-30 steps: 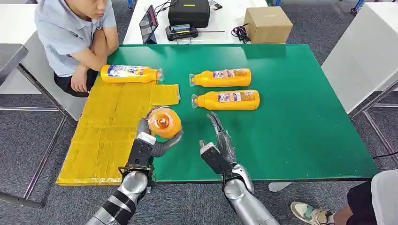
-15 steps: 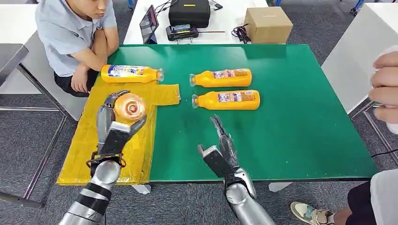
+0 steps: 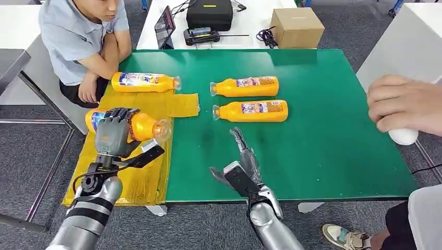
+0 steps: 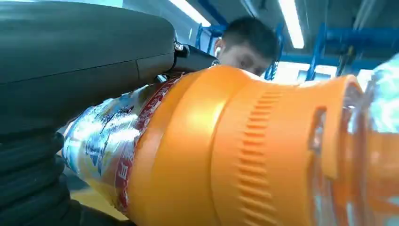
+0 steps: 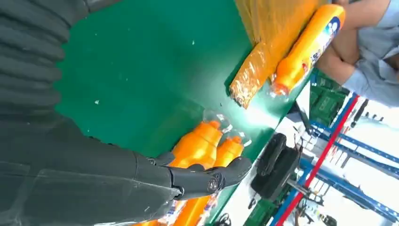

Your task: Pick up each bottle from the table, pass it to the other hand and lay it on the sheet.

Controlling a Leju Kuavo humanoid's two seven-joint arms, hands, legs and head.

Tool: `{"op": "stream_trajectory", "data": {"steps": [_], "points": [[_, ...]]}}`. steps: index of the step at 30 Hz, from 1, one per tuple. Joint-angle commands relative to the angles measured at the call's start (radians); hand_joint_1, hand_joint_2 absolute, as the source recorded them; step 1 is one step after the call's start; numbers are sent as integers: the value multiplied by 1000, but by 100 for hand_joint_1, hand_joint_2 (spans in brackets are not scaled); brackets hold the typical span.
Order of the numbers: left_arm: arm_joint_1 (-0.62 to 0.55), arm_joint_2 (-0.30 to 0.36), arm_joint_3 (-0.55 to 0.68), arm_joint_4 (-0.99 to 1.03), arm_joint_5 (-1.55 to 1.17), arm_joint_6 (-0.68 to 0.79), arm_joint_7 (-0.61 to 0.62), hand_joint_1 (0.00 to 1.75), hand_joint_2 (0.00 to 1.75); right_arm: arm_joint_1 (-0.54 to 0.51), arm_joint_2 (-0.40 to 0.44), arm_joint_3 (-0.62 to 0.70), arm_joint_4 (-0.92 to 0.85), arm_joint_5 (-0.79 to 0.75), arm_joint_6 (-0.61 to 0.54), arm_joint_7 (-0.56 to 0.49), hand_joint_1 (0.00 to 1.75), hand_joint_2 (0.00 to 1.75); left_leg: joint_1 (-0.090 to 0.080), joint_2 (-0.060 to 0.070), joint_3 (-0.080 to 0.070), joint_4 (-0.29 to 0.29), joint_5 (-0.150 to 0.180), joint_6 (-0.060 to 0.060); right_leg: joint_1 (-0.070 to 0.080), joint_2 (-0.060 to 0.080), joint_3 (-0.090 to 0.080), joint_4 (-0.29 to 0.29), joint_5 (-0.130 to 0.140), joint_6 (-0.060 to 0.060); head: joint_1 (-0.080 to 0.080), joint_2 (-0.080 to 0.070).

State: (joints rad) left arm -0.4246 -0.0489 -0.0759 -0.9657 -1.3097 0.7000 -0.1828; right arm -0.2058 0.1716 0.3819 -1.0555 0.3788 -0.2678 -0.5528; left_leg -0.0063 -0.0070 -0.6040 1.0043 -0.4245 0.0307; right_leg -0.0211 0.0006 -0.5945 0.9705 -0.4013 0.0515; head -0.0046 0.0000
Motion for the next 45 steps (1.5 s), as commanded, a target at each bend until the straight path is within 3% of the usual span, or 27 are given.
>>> {"op": "stream_trajectory", "data": {"steps": [1, 4, 5, 10, 18, 22, 23, 25, 26, 34, 45], "points": [[-147, 62, -58, 352, -242, -2, 140, 175, 175, -32, -9, -10, 22, -13, 15, -8, 0, 175, 2, 0, 2, 0, -1, -2, 2, -1, 3, 0, -1, -2, 0, 0], [-204, 55, -102, 506, -261, -45, 176, 175, 175, -35, -8, -10, 25, -16, 23, -9, 0, 175, 1, -2, 2, 0, 0, -1, 1, -2, 2, 0, -1, -1, 0, 0], [-223, 73, -181, 537, -261, -74, 224, 175, 175, -38, -7, -9, 27, -17, 26, -7, 0, 175, 2, -3, 4, 0, -1, -2, 2, -3, 5, 0, -2, -2, 0, 0], [-223, 73, -181, 537, -261, -74, 224, 175, 175, -38, -7, -9, 27, -17, 26, -7, 0, 175, 2, -1, 1, 1, -1, -2, 2, -1, 2, 0, -1, -2, 0, 0], [-258, 60, -299, 638, -261, -177, 299, 175, 175, -49, -4, -6, 39, -21, 43, -7, 0, 175, 2, -1, 3, 1, -2, -2, 2, -1, 3, 0, -2, -3, 0, 0], [-242, 28, -246, 642, -186, -198, 242, 175, 175, -49, -5, -15, 45, -22, 40, -9, 0, 175, 0, -1, 2, -1, 0, -1, 0, 0, 2, 0, 0, -1, 0, 0], [-236, 22, -250, 636, -190, -186, 256, 136, 175, -45, -6, -16, 39, -21, 40, -9, 0, 175, 2, 0, 4, 0, -1, -2, 2, 0, 5, -1, 0, -2, 0, 0], [-233, 8, -228, 640, -162, -197, 247, 16, 175, -40, -8, -17, 31, -21, 43, -9, 0, 175, 2, -1, 5, 0, -1, -2, 2, 0, 6, -1, 0, -2, 0, 0], [-236, 3, -219, 645, -151, -211, 253, 0, 175, -39, -8, -18, 31, -21, 43, -8, 0, 175, 1, -1, 5, -1, 0, -2, 1, 0, 6, -1, 0, -2, 0, 0], [-276, -29, -188, 665, -112, -380, 271, 0, 175, -53, 0, -28, 53, -15, 46, -1, 0, 175, 0, -3, 7, -1, 1, -1, 0, -2, 9, 0, 0, -2, 0, 0], [-275, -38, -183, 656, -101, -366, 262, 0, 175, -55, 4, -33, 66, -11, 45, -3, 0, 175, 1, -2, 9, 0, 0, -2, 1, -1, 10, -1, 0, -2, 0, 0]]}}
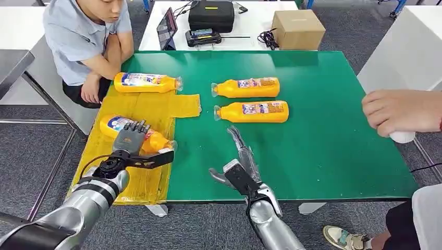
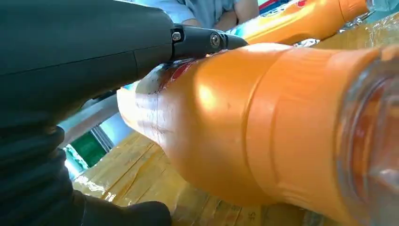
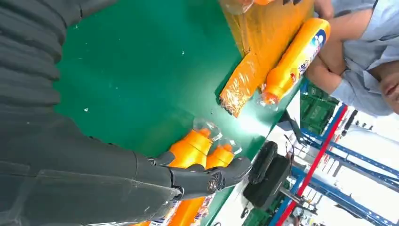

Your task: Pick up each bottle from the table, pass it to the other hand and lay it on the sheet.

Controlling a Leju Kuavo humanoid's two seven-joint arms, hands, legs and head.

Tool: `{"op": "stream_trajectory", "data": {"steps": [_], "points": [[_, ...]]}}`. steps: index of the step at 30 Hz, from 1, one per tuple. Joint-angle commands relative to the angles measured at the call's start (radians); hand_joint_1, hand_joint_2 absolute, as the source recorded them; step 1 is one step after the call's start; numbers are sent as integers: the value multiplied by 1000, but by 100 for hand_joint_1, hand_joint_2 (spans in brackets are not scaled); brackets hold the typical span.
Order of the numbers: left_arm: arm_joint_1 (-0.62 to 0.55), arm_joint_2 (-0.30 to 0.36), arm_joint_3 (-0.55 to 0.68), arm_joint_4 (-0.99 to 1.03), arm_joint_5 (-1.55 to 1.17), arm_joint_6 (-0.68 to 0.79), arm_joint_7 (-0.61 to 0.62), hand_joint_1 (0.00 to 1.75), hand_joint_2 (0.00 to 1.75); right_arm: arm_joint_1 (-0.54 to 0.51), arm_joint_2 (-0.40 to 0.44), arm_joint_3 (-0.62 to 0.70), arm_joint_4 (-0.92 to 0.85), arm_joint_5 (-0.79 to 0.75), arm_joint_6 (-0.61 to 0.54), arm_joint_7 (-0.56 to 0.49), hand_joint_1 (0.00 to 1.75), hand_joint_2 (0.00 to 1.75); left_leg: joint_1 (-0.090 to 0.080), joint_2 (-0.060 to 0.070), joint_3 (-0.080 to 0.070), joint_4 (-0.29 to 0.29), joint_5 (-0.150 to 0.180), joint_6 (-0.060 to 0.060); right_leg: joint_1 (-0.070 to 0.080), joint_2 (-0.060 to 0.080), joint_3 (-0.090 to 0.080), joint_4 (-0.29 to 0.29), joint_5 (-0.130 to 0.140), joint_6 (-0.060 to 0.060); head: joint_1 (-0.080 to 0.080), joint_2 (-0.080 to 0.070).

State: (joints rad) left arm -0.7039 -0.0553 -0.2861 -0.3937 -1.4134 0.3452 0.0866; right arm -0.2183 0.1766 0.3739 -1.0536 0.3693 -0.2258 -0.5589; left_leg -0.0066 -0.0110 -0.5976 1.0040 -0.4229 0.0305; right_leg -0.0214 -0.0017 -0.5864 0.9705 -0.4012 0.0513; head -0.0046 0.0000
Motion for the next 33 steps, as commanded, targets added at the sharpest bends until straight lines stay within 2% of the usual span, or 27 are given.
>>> {"op": "stream_trajectory", "data": {"steps": [1, 5, 23, 33], "points": [[1, -35, 34, 88, 12, -27, -10, 0, 175, -43, 0, -26, 66, 0, 2, 3, 0, 175, 1, 2, 2, -1, -1, -2, 1, 1, 2, -1, 0, -2, 0, 0], [6, -40, 39, 90, 24, -53, -12, 0, 175, -42, 0, -27, 71, 5, -1, -1, 0, 175, 0, 1, 2, -1, 0, -1, 0, 0, 2, -1, 0, -1, 0, 0], [23, -50, 34, 62, 38, -7, -47, 0, 175, -32, -2, -36, 66, 12, -10, -2, 0, 175, 2, 1, 3, 0, -2, -3, 3, 1, 4, -2, 0, -4, 0, 0], [71, -70, -86, -80, 19, 88, -39, 0, 175, 1, 3, -56, 47, 29, -28, -7, 0, 175, 1, -3, 2, 0, -1, -2, 1, -3, 4, -2, -1, -2, 0, 0]]}}
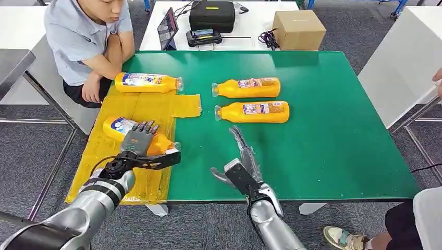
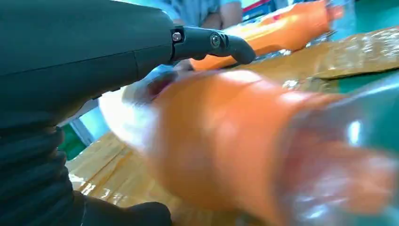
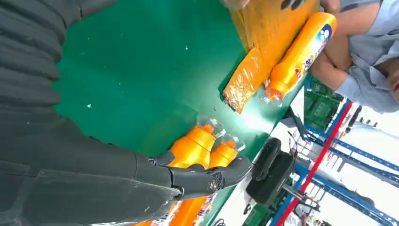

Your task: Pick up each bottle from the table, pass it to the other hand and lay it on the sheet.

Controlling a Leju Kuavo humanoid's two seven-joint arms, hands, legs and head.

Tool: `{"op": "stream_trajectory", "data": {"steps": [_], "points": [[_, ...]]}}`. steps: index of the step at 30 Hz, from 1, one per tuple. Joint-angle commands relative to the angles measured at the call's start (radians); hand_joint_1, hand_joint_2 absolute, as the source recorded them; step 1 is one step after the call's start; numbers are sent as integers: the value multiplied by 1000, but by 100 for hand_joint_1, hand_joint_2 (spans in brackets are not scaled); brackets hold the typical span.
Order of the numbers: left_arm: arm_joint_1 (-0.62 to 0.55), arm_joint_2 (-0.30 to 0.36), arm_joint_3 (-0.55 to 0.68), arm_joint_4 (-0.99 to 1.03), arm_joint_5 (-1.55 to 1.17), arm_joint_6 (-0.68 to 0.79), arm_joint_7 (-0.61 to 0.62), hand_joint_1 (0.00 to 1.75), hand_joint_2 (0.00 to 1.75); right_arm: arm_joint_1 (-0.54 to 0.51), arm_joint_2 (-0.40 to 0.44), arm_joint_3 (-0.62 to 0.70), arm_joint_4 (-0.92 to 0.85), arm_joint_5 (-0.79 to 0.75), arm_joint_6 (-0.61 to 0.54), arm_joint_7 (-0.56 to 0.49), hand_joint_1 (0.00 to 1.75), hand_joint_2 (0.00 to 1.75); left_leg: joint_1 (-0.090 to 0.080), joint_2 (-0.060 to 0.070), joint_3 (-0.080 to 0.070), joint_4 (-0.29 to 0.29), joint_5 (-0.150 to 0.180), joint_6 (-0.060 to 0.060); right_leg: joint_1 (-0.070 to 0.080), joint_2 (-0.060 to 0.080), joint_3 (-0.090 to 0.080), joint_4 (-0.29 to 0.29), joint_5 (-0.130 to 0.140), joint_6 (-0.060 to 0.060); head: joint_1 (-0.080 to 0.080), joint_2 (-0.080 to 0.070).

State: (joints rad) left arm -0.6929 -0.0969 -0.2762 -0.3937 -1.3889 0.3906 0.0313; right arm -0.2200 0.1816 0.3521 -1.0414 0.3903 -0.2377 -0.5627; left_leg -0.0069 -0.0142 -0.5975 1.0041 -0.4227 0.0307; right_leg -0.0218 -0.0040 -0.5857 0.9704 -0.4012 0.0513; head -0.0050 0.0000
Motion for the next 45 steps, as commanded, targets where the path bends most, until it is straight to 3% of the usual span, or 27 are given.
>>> {"op": "stream_trajectory", "data": {"steps": [1, 3, 16, 28, 35, 45], "points": [[65, -24, -112, -94, -14, 64, 21, 0, 175, 6, -2, -35, 33, 9, -18, -5, 0, 175, 1, 1, 1, 0, -1, -2, 2, 0, 2, -1, -1, -2, 0, 0], [80, -17, -135, -129, -28, 118, 34, 0, 175, 9, 0, -36, 33, 12, -25, -7, 0, 175, 0, 0, 1, 0, -1, -1, 1, 0, 1, -1, -1, -1, 0, 0], [106, -8, -200, -223, -69, 127, 86, 0, 175, 23, -3, -47, 15, 32, -41, -1, 0, 175, 1, 3, -4, 0, -1, -1, 1, 0, -5, 0, -1, -2, 0, 0], [157, -1, -243, -367, -58, 84, 62, 0, 175, 43, -10, -60, -10, 47, -49, 1, 0, 175, 2, 3, -5, 0, -1, -2, 2, 1, -5, 0, -1, -2, 0, 0], [269, 31, -319, -647, 61, 27, -3, 0, 175, 79, -20, -77, -50, 50, -68, 3, 0, 175, 1, 3, -5, 0, -1, -1, 1, 1, -6, 0, -1, -1, 0, 0], [324, 50, -353, -722, 94, -10, 8, 0, 175, 99, -23, -105, -77, 57, -80, 0, 0, 175, 1, 3, -7, 0, -1, -1, 1, 1, -7, -1, 0, -1, 0, 0]]}}
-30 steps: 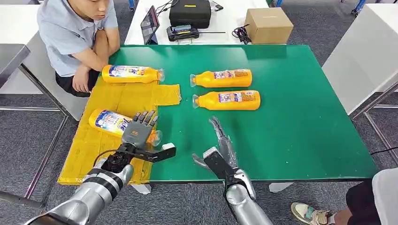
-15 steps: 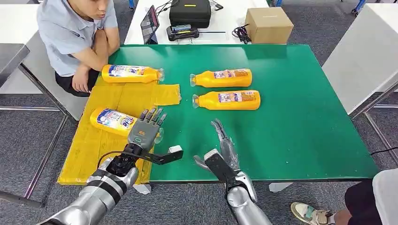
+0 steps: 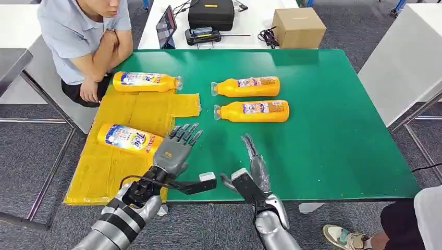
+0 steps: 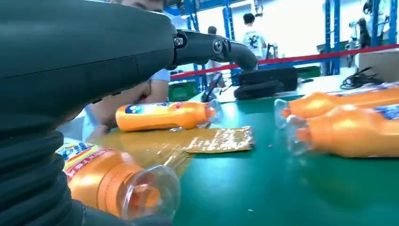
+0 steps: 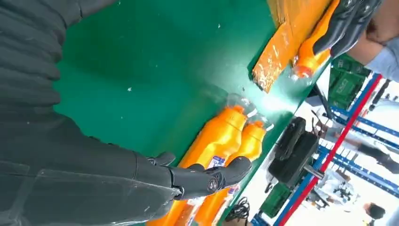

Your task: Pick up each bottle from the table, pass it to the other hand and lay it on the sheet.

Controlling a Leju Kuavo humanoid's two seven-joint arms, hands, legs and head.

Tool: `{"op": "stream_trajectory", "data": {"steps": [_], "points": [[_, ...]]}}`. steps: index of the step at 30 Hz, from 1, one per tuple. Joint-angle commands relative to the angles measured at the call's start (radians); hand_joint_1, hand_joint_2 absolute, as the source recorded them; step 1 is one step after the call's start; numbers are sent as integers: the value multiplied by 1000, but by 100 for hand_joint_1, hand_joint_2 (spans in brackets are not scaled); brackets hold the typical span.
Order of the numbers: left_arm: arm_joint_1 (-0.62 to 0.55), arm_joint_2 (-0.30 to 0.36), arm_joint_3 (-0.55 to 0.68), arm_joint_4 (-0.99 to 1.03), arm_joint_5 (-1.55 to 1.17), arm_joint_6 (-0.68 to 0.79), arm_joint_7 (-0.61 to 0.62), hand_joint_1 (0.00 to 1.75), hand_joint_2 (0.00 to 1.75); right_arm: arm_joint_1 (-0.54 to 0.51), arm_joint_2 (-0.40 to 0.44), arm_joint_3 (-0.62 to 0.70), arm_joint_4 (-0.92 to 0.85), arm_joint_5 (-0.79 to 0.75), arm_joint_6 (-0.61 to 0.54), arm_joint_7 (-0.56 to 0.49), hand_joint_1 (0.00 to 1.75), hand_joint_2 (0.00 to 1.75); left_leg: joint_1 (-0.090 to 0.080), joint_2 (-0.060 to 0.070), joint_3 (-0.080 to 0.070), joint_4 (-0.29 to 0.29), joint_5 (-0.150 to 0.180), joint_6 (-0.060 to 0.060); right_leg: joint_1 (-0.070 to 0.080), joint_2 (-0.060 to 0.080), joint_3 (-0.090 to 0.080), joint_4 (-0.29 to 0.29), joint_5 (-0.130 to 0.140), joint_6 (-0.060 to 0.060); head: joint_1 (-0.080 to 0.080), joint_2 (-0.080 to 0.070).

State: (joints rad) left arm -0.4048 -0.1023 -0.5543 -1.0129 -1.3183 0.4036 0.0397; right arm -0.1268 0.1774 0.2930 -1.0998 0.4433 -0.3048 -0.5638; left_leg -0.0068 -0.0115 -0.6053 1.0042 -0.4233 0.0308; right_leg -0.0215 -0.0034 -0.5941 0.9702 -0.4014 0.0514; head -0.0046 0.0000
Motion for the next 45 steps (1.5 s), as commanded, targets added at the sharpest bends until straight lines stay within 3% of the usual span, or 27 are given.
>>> {"op": "stream_trajectory", "data": {"steps": [1, 6, 10, 13, 16, 25, 26, 28, 29, 33, 36, 37, 41, 44, 45], "points": [[45, 61, -83, -124, 23, -25, 1, 0, 175, 10, -21, -47, -26, 4, -12, 1, 0, 175, 1, 1, 3, 0, -1, -2, 1, 0, 3, 0, -1, -2, 0, 0], [54, 64, -89, -150, 35, -25, -5, 0, 175, 12, -21, -53, -28, 6, -11, -1, 0, 175, 1, 0, 2, 0, 0, -1, 1, 0, 1, 0, 0, -1, 0, 0], [102, 31, -62, -224, 237, 104, -148, 0, 175, 30, -5, -73, -93, -83, 9, -40, 0, 175, 1, 1, 3, 0, -2, -2, 1, 0, 3, 0, -1, -2, 0, 0], [105, 32, -66, -227, 238, 103, -149, 0, 175, 31, -8, -70, -107, -87, 13, -37, 0, 175, 1, 1, 3, 1, -2, -2, 2, 1, 3, 0, -2, -2, 0, 0], [136, -9, -37, -246, 490, 171, -299, 0, 175, 58, -7, -84, -198, -323, 205, -126, 0, 175, 1, 1, 3, 0, -2, -2, 1, 0, 3, 0, -1, -2, 0, 0], [186, -93, 32, -203, 847, 280, -457, 0, 175, 112, -1, -49, -314, -368, 181, -86, 0, 175, 1, 1, 2, 0, -1, -1, 1, 0, 2, 0, -1, -2, 0, 0], [185, -97, 37, -188, 865, 277, -458, 0, 175, 118, 17, -61, -316, -332, 93, -77, 0, 0, 2, 1, 4, 1, -3, -2, 2, 0, 4, 0, -2, -3, 0, 0], [203, -106, 54, -187, 912, 271, -457, 0, 175, 135, 37, -51, -338, -364, 58, -30, 0, 0, 2, 2, 3, 1, -2, -2, 2, 1, 4, 0, -1, -3, 0, 0], [209, -109, 58, -186, 955, 248, -458, 0, 175, 143, 35, -44, -349, -376, 52, -25, 0, 175, 1, 2, 3, 0, -2, -2, 1, 1, 3, 0, -1, -2, 0, 0], [217, -122, 58, -174, 1059, 207, -472, 0, 175, 170, 16, -24, -399, -283, -94, -93, 0, 175, 2, 2, 4, 0, -3, -2, 2, 1, 4, -1, -2, -3, 0, 0], [210, -130, 33, -146, 1106, 178, -476, 0, 175, 169, -45, 14, -390, -46, -276, -132, 0, 175, 1, 1, 3, 0, -2, -1, 1, 0, 3, -1, -1, -2, 0, 0], [214, -136, 34, -136, 1135, 187, -490, 0, 175, 163, -65, 21, -356, 116, -393, -97, 0, 175, 2, 1, 5, 1, -3, -2, 2, 0, 5, -1, -2, -3, 0, 0], [217, -139, 29, -122, 1144, 194, -505, 0, 175, 167, -68, 18, -346, 116, -393, -103, 0, 175, 1, 0, 3, -1, -1, -1, 1, 0, 3, -2, -1, -1, 0, 0], [233, -145, 20, -128, 1177, 214, -533, 0, 175, 206, 35, -174, -360, 484, -393, -105, 0, 175, 1, 0, 3, -1, -2, -2, 1, -1, 4, -2, -1, -2, 0, 0], [240, -147, 18, -134, 1194, 229, -547, 0, 175, 209, 39, -188, -342, 494, -393, -95, 0, 175, 2, 0, 4, -1, -2, -2, 2, 0, 5, -2, -1, -3, 0, 0]]}}
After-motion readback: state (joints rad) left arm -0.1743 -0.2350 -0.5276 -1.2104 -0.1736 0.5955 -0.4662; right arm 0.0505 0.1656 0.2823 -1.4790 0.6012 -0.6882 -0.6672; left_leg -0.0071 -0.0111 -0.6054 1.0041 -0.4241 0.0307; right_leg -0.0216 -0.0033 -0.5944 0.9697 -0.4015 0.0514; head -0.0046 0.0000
